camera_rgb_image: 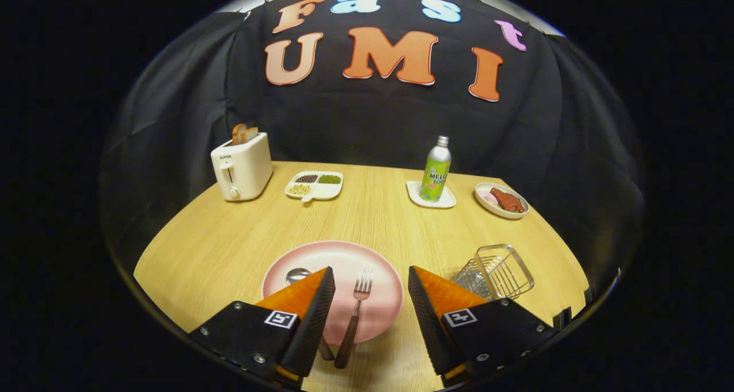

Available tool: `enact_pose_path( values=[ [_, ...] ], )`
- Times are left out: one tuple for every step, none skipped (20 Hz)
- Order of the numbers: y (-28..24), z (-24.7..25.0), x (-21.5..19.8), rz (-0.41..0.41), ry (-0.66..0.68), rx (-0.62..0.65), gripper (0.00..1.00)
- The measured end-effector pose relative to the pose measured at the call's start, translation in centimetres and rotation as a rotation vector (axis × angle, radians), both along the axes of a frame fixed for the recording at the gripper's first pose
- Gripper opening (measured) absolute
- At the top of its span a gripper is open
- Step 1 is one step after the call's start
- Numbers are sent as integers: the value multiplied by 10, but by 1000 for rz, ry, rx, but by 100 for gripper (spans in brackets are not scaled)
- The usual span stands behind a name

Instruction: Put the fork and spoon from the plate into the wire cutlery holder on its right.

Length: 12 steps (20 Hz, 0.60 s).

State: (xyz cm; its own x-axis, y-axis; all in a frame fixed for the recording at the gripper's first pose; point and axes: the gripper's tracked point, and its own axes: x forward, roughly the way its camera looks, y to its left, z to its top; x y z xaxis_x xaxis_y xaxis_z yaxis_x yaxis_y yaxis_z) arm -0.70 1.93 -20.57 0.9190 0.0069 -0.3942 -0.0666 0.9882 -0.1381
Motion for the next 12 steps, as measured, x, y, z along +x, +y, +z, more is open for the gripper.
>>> enact_pose_path(
  values=[
    [2,-8,-1,3,17,-6,73],
    [2,-17,-1,4,33,-15,72],
    [2,-23,-2,3,49,-22,68],
    [1,-31,-4,3,65,-22,66],
    [1,-37,-5,2,79,-19,63],
    [1,-42,-6,0,96,-10,61],
    [1,-46,-7,-2,110,0,57],
    [1,-50,-5,-5,119,5,55],
    [0,-54,-5,-8,128,5,52],
    [-1,-59,-4,-9,136,3,50],
    [1,-61,-3,-7,147,0,46],
    [0,-64,-3,-8,155,-5,44]
  ],
)
